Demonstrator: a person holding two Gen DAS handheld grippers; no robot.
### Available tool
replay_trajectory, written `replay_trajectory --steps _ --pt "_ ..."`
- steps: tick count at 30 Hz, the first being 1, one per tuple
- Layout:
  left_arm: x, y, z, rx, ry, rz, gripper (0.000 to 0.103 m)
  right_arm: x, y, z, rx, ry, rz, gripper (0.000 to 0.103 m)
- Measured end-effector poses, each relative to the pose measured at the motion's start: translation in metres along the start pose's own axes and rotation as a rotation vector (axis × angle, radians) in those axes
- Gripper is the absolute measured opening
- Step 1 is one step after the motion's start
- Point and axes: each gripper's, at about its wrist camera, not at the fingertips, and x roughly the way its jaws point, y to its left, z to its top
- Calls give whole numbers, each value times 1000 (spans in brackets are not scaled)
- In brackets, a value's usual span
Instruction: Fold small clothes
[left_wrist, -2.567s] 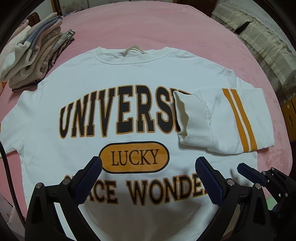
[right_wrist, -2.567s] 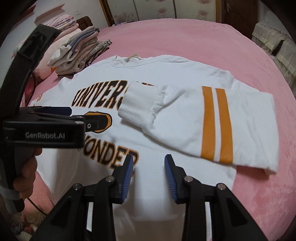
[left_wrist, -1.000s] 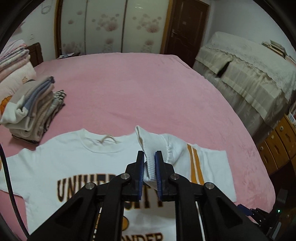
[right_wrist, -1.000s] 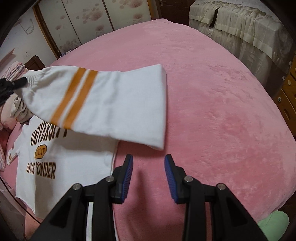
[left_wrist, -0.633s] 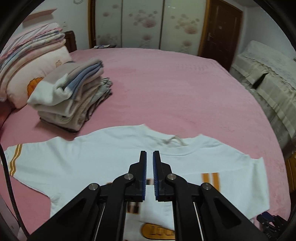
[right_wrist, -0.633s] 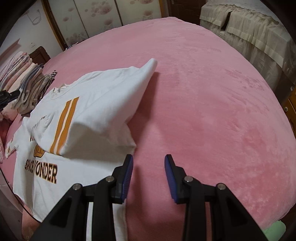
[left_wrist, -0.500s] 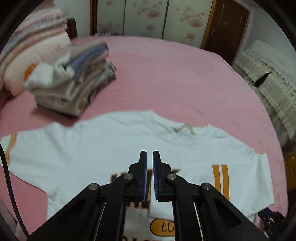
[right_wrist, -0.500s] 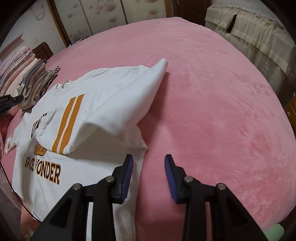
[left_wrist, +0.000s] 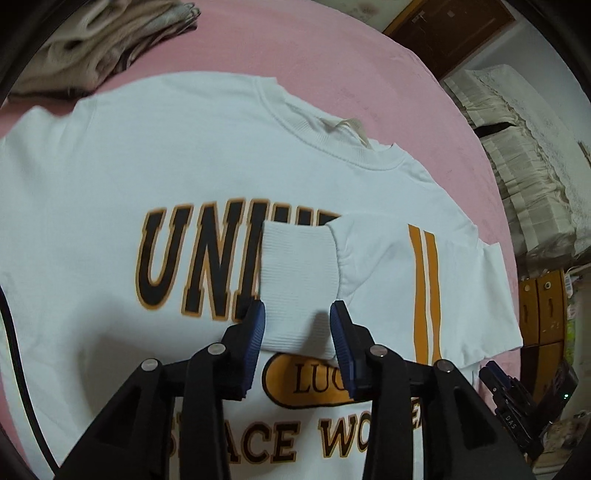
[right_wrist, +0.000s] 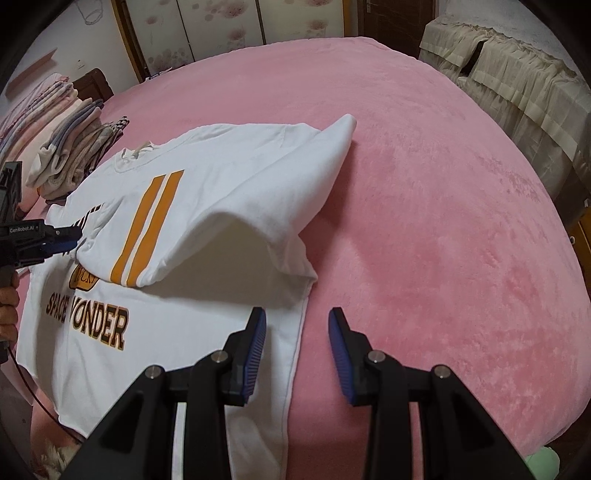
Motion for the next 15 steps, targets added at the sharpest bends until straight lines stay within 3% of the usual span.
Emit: replay_trajectory --steps 10,15 --pt "6 36 -10 -184 24 -151 35 -2 8 -2 -19 -6 12 35" --pt "16 40 -6 -200 31 -207 35 -3 10 -3 -21 -6 15 35"
